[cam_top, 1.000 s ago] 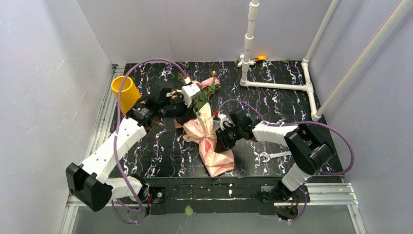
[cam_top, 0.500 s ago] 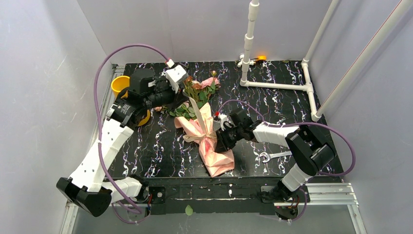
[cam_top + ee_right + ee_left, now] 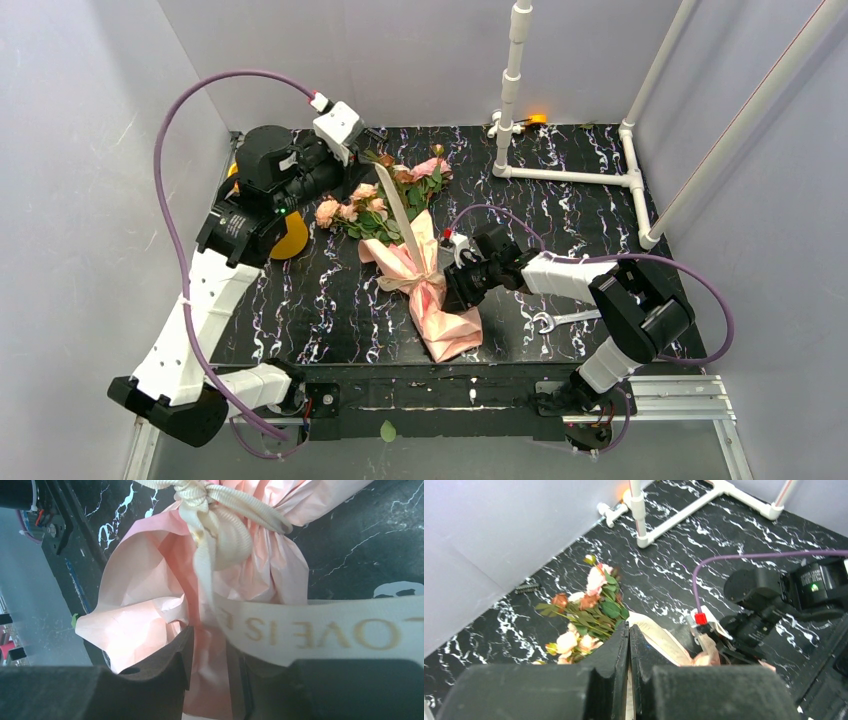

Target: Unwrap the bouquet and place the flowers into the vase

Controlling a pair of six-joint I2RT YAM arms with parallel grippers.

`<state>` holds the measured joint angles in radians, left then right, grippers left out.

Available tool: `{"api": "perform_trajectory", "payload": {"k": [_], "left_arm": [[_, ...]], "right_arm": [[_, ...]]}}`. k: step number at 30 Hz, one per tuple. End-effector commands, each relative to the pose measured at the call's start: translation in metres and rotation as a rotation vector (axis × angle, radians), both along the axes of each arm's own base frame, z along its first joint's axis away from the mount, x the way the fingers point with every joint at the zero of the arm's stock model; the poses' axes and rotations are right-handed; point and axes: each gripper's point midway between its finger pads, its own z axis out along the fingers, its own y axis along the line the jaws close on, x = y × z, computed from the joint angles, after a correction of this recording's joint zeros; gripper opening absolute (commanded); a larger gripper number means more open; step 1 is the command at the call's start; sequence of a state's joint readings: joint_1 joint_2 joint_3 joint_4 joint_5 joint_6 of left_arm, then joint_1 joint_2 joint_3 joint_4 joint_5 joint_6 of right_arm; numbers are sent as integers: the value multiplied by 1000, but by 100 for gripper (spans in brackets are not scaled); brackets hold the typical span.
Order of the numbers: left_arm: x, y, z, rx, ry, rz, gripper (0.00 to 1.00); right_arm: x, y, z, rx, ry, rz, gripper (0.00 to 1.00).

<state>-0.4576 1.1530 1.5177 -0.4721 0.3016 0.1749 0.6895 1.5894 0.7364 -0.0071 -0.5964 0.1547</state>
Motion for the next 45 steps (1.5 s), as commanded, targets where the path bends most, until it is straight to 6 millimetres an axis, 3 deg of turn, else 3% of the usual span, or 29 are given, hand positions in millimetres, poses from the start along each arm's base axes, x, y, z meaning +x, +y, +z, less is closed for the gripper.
{"api": "perform_trajectory", "payload": {"k": [1,11,21,26,31,34,35,37,45], "left_arm": [[-1,20,67,-83,-189,95,0],[-3,42,146,-128,-391,189,0],[-1,78,192,-146,-560,370,0],[-14,65,195,-156,-557,273,0],[-42,71,247,-255,-651,249,0],[-50,76,259,-281,-672,253,0],[-50,73,254,-276,-649,241,0],[-37,54,200,-214,-503,176,0],[-29,19,84,-103,-214,16,0]], "right_arm": [[3,-10,-12,-57,-26,-29,40],[2,-11,-14,-60,-23,-33,40],[3,-10,-15,-63,-16,-33,41],[4,-11,-16,-68,-19,-40,43],[5,-10,-19,-77,-11,-45,45],[6,-10,-19,-80,-13,-48,46],[6,-10,-18,-77,-15,-47,46],[7,-6,-9,-58,-19,-27,47],[14,5,23,3,-69,2,52]]}}
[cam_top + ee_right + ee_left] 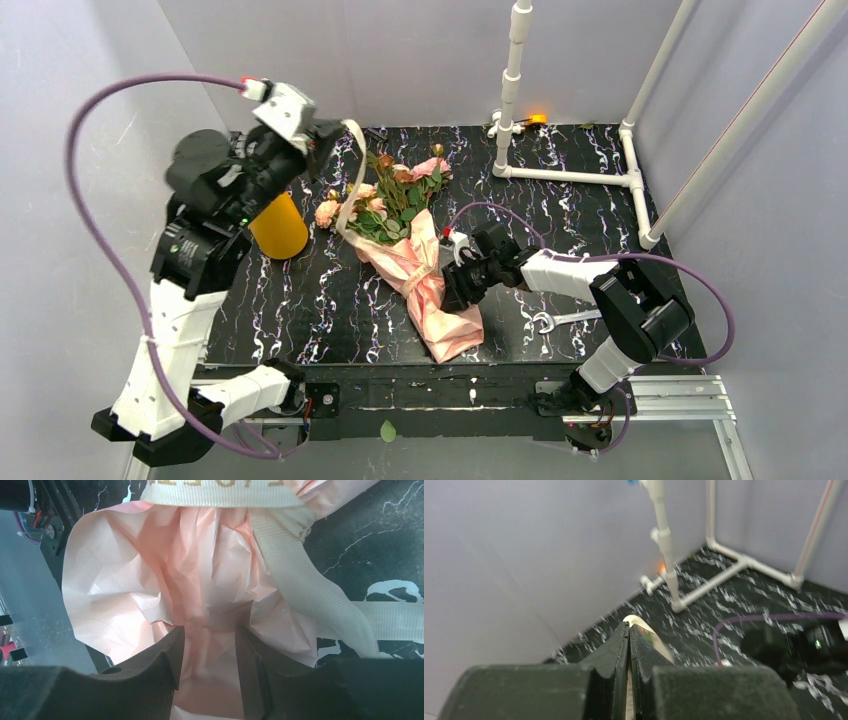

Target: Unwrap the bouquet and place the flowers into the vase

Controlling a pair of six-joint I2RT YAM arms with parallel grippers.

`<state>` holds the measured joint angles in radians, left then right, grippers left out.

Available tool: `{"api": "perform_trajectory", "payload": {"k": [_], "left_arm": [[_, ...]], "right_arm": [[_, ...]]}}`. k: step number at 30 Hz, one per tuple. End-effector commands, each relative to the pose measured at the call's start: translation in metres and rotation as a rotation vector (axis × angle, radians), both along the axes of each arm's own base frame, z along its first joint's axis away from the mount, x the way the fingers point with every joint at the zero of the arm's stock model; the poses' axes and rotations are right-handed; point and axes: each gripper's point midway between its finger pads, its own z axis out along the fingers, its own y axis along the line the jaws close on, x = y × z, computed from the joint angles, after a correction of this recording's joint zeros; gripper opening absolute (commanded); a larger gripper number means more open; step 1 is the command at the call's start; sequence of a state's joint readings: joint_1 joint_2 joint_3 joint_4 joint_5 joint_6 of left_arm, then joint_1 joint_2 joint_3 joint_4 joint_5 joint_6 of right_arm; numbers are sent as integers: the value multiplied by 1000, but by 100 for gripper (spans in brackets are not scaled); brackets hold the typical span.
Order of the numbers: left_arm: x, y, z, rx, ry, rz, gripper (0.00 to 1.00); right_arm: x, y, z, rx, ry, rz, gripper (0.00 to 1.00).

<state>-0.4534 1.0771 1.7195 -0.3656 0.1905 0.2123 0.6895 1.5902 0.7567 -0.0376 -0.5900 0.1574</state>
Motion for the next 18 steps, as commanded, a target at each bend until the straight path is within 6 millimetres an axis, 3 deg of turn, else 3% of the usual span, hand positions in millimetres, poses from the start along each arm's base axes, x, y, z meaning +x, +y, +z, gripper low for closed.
{"api": "perform_trajectory", "payload": {"k": [1,5,9,14,18], "left_arm": [[-3,-20,-65,49,191,-109,0],[-3,-23,-122,89,331,-118,0],[-17,-31,-197,139,534,-179,0],[-17,-18,-281,267,671,-123,0],[-12,-13,-310,384,690,-122,2]], "right_arm": [[14,6,27,21,-88,11,52],[19,11,51,53,-130,27,55],[23,14,72,83,-164,36,55],[32,13,94,102,-182,12,56],[50,3,104,113,-200,-53,56]]}}
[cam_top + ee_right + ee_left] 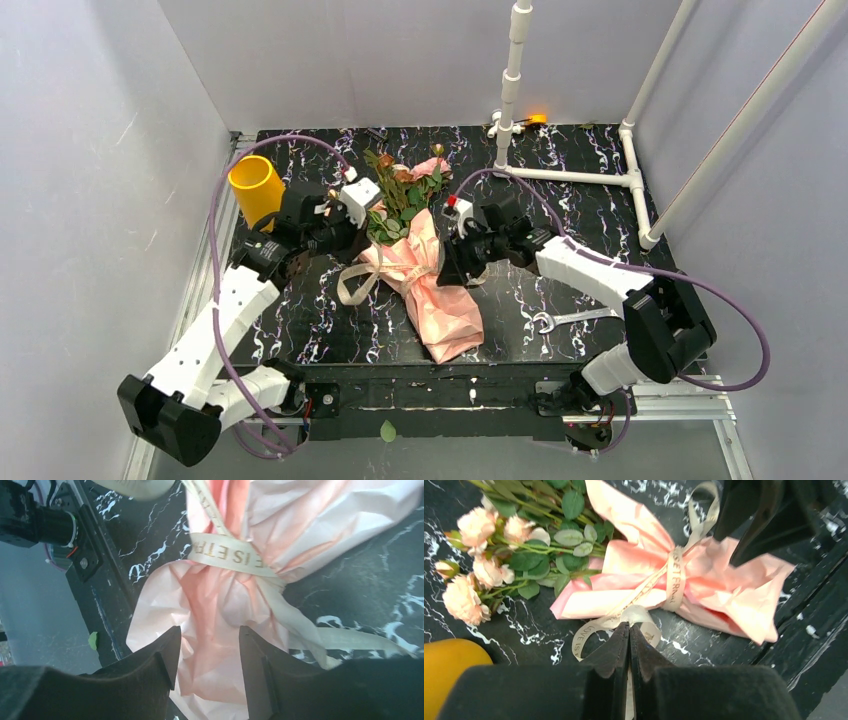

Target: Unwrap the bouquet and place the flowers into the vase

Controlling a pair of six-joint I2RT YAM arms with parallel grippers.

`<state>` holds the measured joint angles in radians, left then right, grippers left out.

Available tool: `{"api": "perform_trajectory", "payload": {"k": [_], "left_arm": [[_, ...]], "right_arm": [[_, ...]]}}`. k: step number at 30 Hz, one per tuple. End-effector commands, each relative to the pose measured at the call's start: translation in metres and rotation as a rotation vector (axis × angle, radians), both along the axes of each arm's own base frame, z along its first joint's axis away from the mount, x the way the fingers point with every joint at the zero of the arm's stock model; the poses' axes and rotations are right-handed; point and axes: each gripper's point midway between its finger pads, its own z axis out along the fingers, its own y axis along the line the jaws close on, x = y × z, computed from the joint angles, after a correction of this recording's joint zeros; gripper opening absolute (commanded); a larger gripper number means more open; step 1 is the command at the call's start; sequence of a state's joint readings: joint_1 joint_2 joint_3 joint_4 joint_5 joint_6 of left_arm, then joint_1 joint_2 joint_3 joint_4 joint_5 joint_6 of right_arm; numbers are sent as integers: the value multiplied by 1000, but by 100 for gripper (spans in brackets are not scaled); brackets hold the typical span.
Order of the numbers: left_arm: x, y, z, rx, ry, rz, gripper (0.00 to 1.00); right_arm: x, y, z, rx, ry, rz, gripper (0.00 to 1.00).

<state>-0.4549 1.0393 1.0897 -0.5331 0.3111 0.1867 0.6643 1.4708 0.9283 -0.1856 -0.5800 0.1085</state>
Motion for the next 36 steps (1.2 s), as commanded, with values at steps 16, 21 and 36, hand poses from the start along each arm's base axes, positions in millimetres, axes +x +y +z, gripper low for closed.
{"api": "perform_trajectory", "payload": {"k": [16,21,36], "left_arm": [[15,-59,-41,248,-21,-268,65],[10,-81,-58,269,29,-328,68],[2,-89,-80,315,64,-363,76]], "right_arm": [[100,-79,-20,-176,-94,-355,61],[106,-91,-45,-265,-99,-377,63],[105,-100,-67,-387,-35,-322,9]]}}
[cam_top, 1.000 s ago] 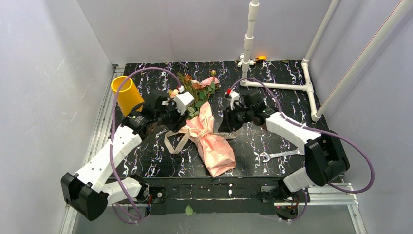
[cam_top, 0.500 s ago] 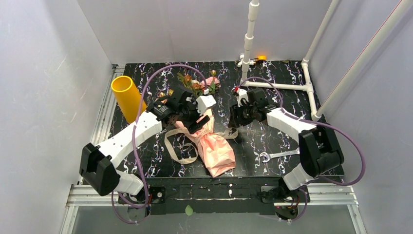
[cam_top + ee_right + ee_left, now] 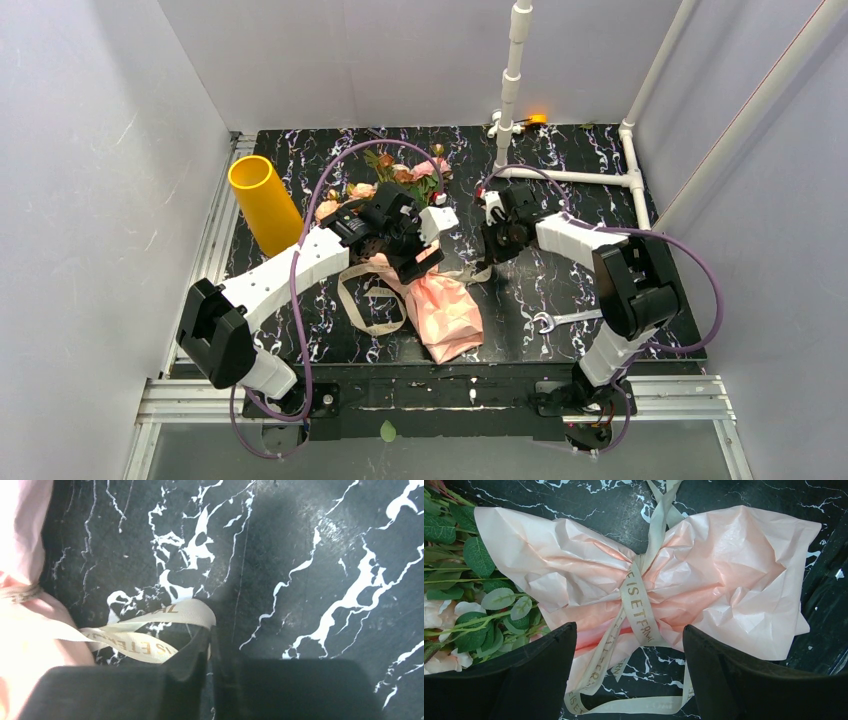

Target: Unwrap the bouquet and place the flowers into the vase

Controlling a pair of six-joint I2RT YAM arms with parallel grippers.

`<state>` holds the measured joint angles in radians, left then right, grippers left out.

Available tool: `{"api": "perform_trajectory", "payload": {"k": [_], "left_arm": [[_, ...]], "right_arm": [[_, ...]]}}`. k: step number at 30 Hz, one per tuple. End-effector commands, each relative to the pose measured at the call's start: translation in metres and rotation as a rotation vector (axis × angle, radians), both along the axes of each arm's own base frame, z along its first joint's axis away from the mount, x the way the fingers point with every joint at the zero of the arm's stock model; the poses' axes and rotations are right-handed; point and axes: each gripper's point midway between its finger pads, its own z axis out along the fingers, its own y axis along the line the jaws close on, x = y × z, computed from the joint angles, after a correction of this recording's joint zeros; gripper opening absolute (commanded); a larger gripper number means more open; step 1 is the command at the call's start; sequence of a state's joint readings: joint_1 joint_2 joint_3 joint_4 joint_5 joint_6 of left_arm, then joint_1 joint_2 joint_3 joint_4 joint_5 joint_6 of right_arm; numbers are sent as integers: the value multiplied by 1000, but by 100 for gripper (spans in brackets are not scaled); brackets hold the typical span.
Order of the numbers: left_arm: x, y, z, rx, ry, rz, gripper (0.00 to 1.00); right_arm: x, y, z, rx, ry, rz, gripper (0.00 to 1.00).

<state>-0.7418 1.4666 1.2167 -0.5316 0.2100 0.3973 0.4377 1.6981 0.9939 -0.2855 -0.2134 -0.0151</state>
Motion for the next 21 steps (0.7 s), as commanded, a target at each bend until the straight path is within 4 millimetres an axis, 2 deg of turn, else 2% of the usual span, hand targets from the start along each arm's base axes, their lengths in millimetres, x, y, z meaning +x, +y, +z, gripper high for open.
{"api": "perform_trajectory", "payload": {"k": [1,7,11,14,18,21], "left_arm": [[-1,-1,6,-6,-14,-9,75],[-5,1,0,-6,-15,-21,74],[-7,2,-1,-4,-21,-31,70],[-7,2,0,-5,-27,-48,60],[-9,0,-2,-10,-17,-62,50],[-10,-2,-4,-14,-5,-63,45]], "right_arm": [[12,9,40,47,-48,37,1],[38,17,142,217,-281,-17,1],[26,32,196,370,-357,53,1],[18,41,229,458,-386,76,1],[13,45,260,531,-418,76,1],[10,47,268,566,-418,66,1]]}}
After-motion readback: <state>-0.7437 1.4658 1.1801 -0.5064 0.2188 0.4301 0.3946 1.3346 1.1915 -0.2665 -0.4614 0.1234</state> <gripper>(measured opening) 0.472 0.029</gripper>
